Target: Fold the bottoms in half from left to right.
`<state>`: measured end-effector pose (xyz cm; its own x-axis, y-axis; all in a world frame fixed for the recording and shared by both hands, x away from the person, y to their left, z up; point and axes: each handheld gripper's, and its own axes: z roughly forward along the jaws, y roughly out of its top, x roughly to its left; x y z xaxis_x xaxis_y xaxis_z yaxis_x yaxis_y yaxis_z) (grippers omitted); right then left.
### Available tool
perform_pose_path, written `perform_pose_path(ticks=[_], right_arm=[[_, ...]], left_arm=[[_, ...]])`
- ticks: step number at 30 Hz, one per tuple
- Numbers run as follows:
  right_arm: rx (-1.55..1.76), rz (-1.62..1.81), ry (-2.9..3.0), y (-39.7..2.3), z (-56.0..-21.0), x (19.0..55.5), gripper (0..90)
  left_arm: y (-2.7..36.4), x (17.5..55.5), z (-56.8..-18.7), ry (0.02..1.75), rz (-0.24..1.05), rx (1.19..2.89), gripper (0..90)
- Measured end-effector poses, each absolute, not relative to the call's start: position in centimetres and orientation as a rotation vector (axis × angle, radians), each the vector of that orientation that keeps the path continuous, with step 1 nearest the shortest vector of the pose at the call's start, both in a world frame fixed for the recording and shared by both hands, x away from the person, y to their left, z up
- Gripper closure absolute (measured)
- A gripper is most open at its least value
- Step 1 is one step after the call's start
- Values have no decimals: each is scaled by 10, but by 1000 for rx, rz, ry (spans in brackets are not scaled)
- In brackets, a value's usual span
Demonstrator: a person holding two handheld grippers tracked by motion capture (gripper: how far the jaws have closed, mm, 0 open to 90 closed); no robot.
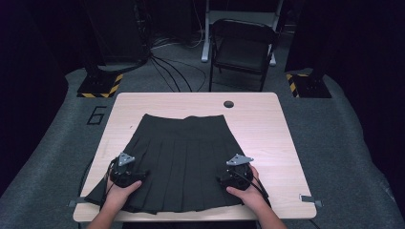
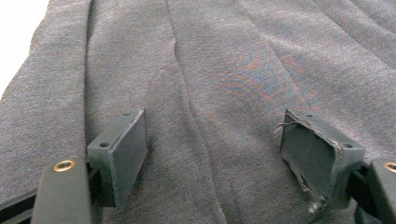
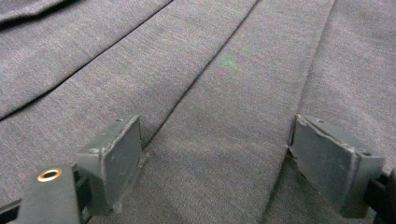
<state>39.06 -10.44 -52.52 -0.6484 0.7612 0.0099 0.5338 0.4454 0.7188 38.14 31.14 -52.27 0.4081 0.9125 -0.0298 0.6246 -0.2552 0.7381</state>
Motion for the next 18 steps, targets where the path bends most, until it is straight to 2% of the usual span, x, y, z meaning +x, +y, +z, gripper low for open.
perform_pose_path(ticks=[11,18], right_arm=[[1117,1019,2379,-104,-525,390,162],[1125,1021,2375,-103,-525,390,163]], left_arm=[[317,383,-516,1330,482,1939,317],[319,382,-507,1302,493,1937,357]])
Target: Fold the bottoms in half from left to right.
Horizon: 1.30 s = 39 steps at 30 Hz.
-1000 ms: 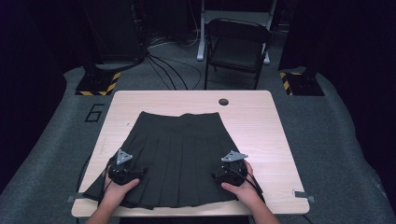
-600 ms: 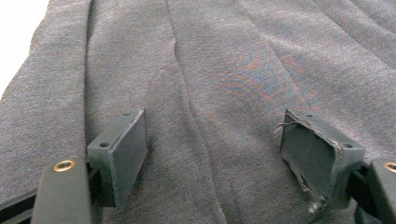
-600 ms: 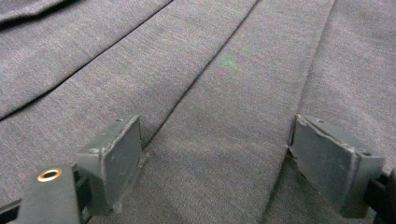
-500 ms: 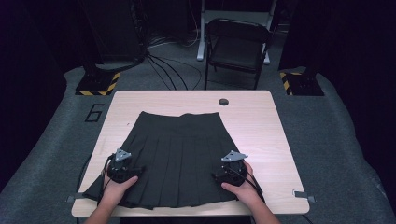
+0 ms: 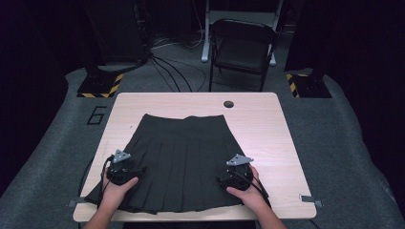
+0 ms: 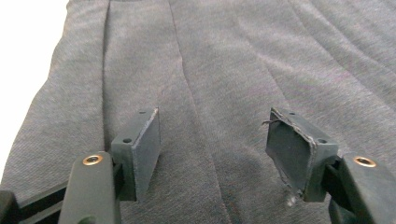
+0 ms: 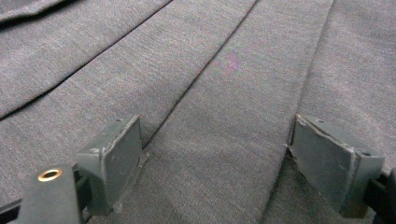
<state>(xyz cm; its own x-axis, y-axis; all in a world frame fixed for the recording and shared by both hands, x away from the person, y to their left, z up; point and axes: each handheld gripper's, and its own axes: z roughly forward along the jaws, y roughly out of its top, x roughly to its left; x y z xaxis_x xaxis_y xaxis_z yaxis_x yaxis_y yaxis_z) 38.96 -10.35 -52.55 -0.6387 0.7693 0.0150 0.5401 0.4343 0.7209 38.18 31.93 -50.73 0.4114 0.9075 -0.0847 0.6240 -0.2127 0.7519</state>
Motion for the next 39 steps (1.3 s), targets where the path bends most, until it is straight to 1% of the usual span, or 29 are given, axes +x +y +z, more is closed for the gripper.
perform_pose_path(ticks=[9,19,25,39], right_arm=[[1124,1021,2375,-103,-525,390,163],[1122,1021,2376,-104,-525,390,163],[1110,1017,2381,-104,-525,390,163],[1111,1017,2381,-104,-525,390,163]], left_arm=[[326,381,-501,1304,487,1892,396],[329,381,-498,1311,464,1904,426],[330,381,-497,1318,481,1896,448],[338,379,-489,1320,477,1878,466]])
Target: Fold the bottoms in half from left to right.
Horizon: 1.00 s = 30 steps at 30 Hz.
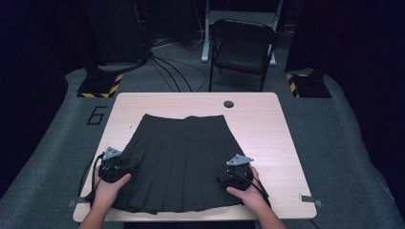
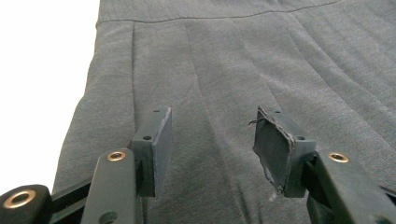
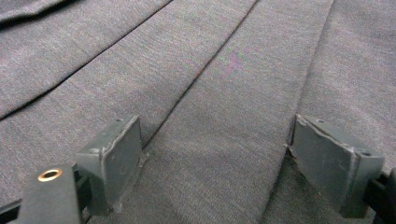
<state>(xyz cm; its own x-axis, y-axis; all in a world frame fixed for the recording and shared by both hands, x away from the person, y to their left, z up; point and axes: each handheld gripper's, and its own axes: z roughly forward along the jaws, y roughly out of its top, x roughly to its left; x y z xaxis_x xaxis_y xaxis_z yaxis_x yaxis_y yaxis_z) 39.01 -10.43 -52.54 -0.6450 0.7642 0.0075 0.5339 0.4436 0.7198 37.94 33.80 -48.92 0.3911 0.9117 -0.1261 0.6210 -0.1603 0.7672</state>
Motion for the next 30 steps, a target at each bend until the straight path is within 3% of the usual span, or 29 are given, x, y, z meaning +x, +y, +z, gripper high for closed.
perform_pose_path(ticks=[22,30], right_arm=[[1121,1020,2376,-104,-525,390,163],[1125,1022,2375,-103,-525,390,163]], left_arm=[[377,380,-484,1398,560,1798,526],[391,386,-492,1436,601,1841,558]])
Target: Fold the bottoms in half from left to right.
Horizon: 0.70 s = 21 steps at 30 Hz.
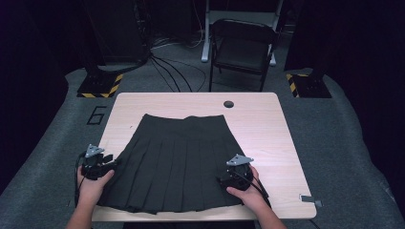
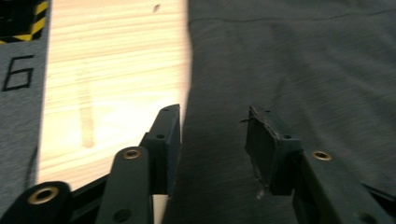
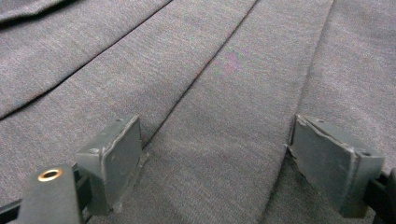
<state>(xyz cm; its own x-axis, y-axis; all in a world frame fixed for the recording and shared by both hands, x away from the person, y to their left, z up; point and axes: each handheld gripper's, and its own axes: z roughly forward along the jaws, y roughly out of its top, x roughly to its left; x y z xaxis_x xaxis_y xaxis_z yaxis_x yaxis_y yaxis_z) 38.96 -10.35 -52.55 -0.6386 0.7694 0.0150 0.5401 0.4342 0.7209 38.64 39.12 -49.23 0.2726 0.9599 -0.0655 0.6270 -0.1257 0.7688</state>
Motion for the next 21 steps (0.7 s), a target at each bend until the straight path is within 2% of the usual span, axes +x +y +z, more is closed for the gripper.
perform_pose_path(ticks=[7,16,21], right_arm=[[1117,1020,2379,-104,-525,390,163],[1124,1021,2375,-103,-525,390,163],[1124,1021,2376,-103,-525,390,163]], left_arm=[[405,390,-500,1480,602,1806,574],[405,392,-509,1495,540,1824,493],[398,395,-515,1474,538,1875,483]])
